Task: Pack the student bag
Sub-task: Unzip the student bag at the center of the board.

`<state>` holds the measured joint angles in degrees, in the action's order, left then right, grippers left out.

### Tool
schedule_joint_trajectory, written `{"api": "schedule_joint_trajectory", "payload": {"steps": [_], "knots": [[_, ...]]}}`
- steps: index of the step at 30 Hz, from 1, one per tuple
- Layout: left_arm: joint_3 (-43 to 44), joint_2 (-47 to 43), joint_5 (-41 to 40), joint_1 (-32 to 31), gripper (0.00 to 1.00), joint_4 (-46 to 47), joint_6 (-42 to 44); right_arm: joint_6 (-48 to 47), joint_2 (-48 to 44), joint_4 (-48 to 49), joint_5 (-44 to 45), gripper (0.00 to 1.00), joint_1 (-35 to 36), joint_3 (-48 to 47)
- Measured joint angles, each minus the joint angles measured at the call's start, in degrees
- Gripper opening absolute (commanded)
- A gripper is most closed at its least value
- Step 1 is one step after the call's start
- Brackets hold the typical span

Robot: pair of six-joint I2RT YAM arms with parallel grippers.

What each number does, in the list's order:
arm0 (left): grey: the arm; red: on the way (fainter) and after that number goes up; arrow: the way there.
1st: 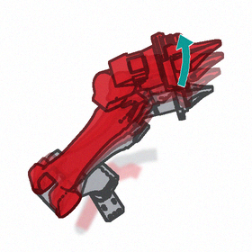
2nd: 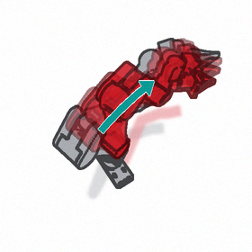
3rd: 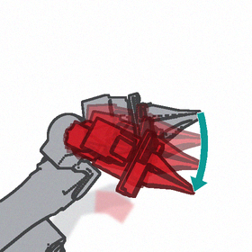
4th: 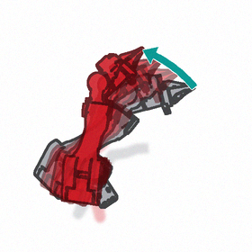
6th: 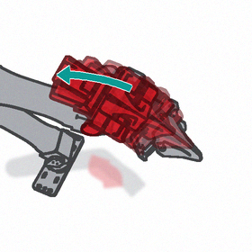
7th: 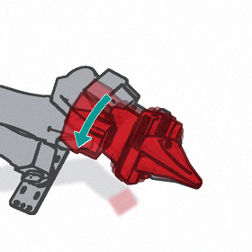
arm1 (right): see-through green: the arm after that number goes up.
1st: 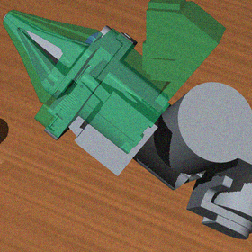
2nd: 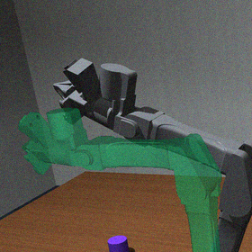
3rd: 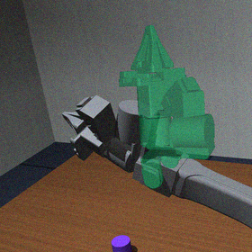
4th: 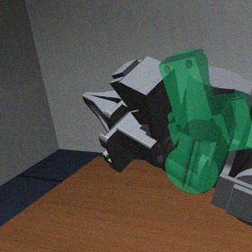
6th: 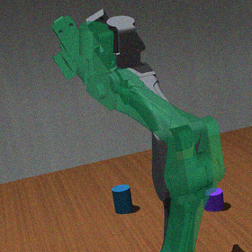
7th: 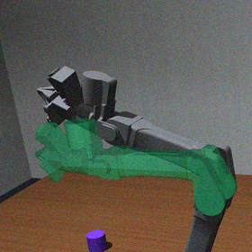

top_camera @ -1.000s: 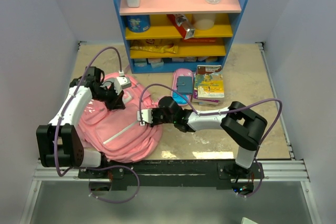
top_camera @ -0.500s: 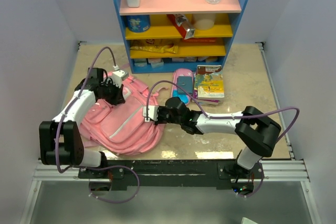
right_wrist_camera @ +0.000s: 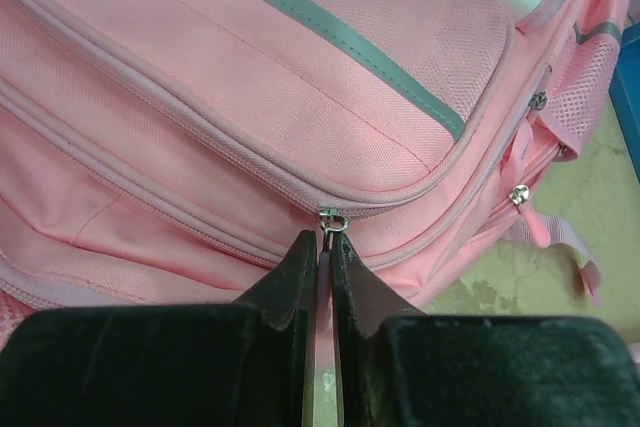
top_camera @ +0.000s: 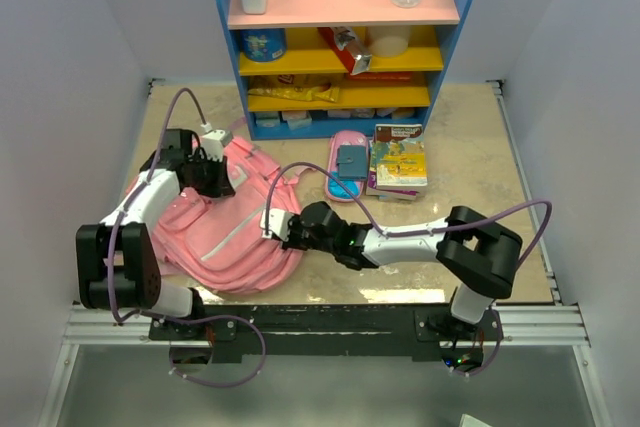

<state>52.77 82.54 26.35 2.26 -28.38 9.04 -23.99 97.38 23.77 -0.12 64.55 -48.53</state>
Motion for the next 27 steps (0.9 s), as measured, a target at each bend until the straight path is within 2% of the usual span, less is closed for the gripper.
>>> {"api": "schedule_joint_trajectory", "payload": {"steps": [7, 12, 19, 27], "knots": [[0.00, 0.00, 1.53, 1.86, 0.00, -0.57, -4.02, 6.45, -0.04, 2.56, 6.91, 0.00, 4.11, -0.09], [0.02, 0.00, 2.84, 2.40, 0.00, 0.11, -5.03, 14.43, 1.09, 2.75, 13.18, 0.00, 5.79, -1.73], [1.46, -0.15, -0.55, 5.68, 0.00, 4.66, -8.59, 25.62, 8.79, 2.14, 14.47, 0.00, 0.50, -9.11], [2.49, -0.26, -2.64, 9.03, 0.00, 8.17, -14.12, 26.34, 16.72, 2.27, 15.87, 0.00, -4.90, -19.28]]}}
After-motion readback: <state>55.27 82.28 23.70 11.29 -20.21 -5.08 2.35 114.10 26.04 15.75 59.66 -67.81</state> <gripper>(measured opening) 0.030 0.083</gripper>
